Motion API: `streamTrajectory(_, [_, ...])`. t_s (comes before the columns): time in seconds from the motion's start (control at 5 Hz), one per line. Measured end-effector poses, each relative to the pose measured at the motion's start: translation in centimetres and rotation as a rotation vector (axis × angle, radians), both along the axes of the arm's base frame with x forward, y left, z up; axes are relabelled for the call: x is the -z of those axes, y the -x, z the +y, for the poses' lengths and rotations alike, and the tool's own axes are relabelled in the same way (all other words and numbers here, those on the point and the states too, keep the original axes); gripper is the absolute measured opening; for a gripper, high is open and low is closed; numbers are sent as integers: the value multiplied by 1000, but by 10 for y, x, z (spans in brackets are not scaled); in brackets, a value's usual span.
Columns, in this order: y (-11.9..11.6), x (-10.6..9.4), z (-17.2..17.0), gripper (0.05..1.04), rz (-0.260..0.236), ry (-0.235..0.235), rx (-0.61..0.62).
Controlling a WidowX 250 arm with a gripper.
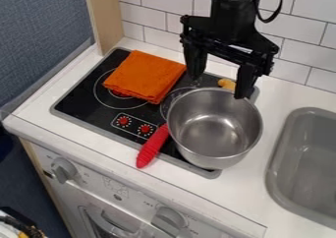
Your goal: Moved the orange cloth to the bottom left burner
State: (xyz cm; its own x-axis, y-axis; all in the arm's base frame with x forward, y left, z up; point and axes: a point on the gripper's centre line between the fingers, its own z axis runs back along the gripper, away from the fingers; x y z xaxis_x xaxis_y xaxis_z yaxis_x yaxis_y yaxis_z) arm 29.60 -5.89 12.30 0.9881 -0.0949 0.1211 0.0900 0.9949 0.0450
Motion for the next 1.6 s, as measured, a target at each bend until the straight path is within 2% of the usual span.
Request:
streamTrajectory(0.2, [0,8,0,1005,25,-6,-3])
streamTrajectory(0.4, [-17,-5,38,1004,-17,4,-140])
streamTrajectory(0.8, [-56,10,109,1004,19,-6,-285])
streamTrajectory(1.0, [-79,49,130,1004,94,12,-286])
streamTrajectory(1.2, [-96,74,140,1004,135,29,-227])
streamTrajectory(1.4, [-107,95,145,1004,167,23,-120])
streamTrajectory(1.6, [-107,99,151,1004,164,24,-42])
